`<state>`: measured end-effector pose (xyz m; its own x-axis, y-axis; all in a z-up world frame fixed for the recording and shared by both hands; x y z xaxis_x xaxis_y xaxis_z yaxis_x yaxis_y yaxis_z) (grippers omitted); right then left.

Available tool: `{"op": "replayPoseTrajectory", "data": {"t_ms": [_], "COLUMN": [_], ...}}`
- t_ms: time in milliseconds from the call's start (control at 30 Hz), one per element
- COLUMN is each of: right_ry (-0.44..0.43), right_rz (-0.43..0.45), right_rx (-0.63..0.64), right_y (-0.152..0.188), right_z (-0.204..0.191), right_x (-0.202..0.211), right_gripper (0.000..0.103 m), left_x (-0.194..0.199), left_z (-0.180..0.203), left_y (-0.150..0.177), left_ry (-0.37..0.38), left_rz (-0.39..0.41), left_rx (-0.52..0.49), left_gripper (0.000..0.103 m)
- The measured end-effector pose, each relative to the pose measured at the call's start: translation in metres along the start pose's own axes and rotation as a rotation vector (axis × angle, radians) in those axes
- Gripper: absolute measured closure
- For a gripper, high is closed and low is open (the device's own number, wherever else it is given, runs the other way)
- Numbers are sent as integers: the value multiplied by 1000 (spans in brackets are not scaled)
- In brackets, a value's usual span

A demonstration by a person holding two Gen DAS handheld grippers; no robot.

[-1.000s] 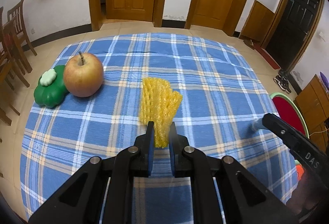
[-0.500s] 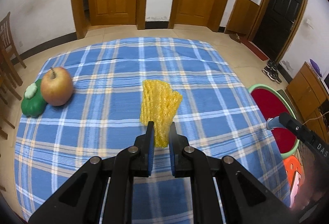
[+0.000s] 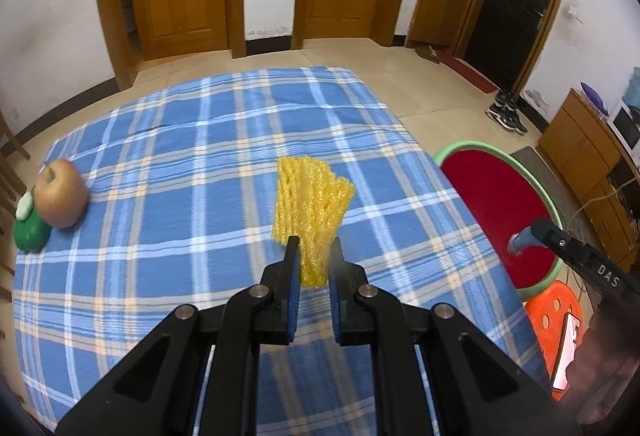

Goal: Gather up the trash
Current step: 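Carry the foam net and light-blue item over the red bucket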

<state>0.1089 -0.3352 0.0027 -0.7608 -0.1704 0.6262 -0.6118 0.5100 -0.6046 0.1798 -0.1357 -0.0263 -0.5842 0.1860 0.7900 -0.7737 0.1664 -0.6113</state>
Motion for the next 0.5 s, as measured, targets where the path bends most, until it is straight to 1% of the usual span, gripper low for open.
{"op": "replayPoseTrajectory", "data": {"t_ms": [133, 233, 500], "right_ry": [13, 15, 52], "right_rz": [-3, -1, 29], "right_rx": [-20, -32, -35], "right_y": [0, -1, -4], "right_z": [12, 19, 33], "right_x": [2, 5, 17], "right_gripper": [85, 82, 81], "left_x": [-2, -5, -11], "left_z": [16, 28, 69], "left_y": [-4, -6, -10], "left_ry": [16, 30, 78], "left_rz": [-2, -5, -8], "left_rx": [-26, -46, -116], "left_gripper": [92, 92, 92]}}
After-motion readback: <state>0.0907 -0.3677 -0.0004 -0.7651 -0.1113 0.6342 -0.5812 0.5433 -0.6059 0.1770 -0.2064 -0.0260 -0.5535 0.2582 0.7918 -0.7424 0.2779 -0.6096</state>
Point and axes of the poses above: each gripper's, at about its wrist camera, not at the fingertips, and x roughly against the way its jaws point, z to its right, y to its underside, the point moved 2 cm from there along -x, roughly the way its jaws point, and after that the axes turned 4 degrees about -y, right-handed, at the moved point
